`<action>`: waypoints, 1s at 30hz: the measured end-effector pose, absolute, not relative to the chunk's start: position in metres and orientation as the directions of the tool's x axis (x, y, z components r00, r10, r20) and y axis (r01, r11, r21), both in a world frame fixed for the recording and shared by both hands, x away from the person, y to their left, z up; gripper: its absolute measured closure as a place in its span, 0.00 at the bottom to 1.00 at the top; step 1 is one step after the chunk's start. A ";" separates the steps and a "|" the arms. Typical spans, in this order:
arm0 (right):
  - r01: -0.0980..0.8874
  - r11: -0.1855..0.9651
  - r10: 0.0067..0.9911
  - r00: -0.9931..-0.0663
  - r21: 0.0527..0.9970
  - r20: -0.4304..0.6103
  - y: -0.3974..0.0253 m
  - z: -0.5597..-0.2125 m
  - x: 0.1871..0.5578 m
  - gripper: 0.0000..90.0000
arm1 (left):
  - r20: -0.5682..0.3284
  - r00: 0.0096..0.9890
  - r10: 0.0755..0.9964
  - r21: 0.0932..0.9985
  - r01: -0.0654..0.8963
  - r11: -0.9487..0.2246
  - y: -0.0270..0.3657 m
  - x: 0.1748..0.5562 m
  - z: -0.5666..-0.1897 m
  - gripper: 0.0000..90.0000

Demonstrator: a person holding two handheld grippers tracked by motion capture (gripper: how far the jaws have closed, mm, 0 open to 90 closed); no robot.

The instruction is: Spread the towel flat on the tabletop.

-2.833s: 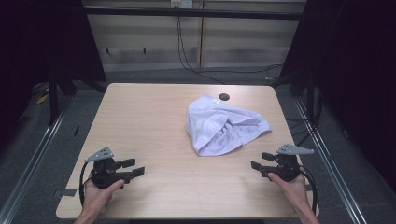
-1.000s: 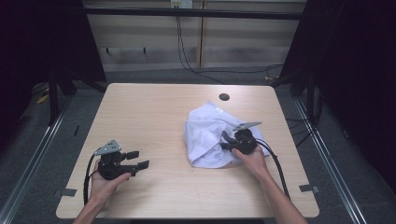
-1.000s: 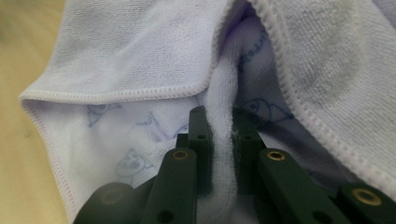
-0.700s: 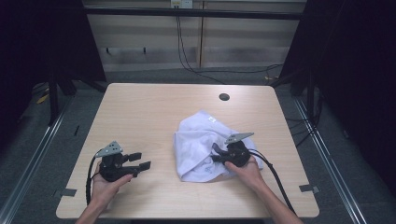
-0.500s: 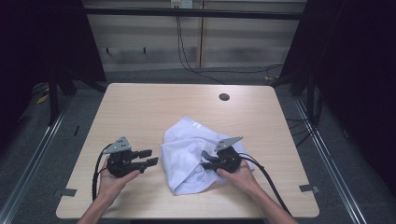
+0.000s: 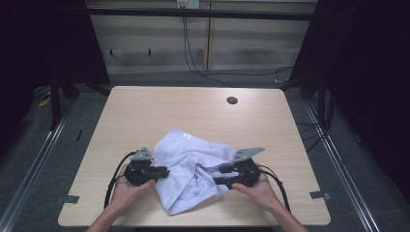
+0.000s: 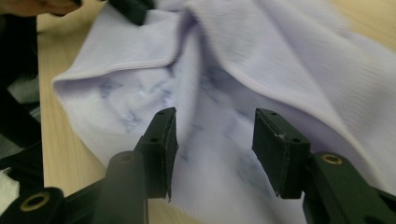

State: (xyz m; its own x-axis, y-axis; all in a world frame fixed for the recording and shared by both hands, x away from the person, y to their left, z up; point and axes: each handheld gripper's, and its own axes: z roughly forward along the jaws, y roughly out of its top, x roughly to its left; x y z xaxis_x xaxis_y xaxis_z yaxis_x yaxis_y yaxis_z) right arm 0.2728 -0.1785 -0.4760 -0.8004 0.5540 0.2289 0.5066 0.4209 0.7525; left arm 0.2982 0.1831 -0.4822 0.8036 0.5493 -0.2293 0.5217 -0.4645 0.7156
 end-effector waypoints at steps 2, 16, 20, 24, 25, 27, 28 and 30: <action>0.515 0.405 0.580 -0.783 0.756 0.223 -0.189 -0.475 0.269 0.56 | -0.228 0.804 0.550 0.719 0.520 -0.461 0.185 0.295 -0.481 0.86; 0.559 0.353 0.647 -0.725 0.751 0.235 -0.215 -0.486 0.278 0.60 | -0.282 0.861 0.424 0.818 0.446 -0.362 0.128 0.327 -0.450 0.58; 0.548 0.368 0.616 -0.749 0.751 0.245 -0.203 -0.488 0.275 0.60 | -0.290 0.873 0.393 0.780 0.453 -0.431 0.108 0.329 -0.463 0.46; 0.539 0.357 0.578 -0.769 0.763 0.273 -0.185 -0.487 0.276 0.58 | -0.276 0.866 0.416 0.761 0.462 -0.456 0.104 0.331 -0.470 0.53; 0.539 0.357 0.578 -0.769 0.763 0.273 -0.185 -0.487 0.276 0.58 | -0.270 0.864 0.426 0.754 0.465 -0.464 0.104 0.332 -0.471 0.53; 0.531 0.345 0.561 -0.777 0.774 0.284 -0.176 -0.484 0.277 0.56 | -0.265 0.859 0.438 0.751 0.469 -0.464 0.105 0.331 -0.473 0.71; 0.529 0.339 0.546 -0.784 0.778 0.295 -0.171 -0.483 0.277 0.56 | -0.257 0.860 0.440 0.753 0.464 -0.467 0.106 0.331 -0.473 0.80; 0.522 0.349 0.525 -0.797 0.778 0.299 -0.163 -0.482 0.277 0.55 | -0.284 0.849 0.445 0.766 0.480 -0.428 0.109 0.332 -0.472 0.88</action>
State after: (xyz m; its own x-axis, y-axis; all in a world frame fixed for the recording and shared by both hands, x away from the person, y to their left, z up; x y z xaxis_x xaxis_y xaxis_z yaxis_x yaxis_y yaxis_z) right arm 0.2773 -0.1627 -0.4815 -0.7972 0.5246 0.2987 0.5215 0.3493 0.7785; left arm 0.3318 0.1091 -0.4722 0.8493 0.4452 -0.2838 0.4802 -0.4280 0.7656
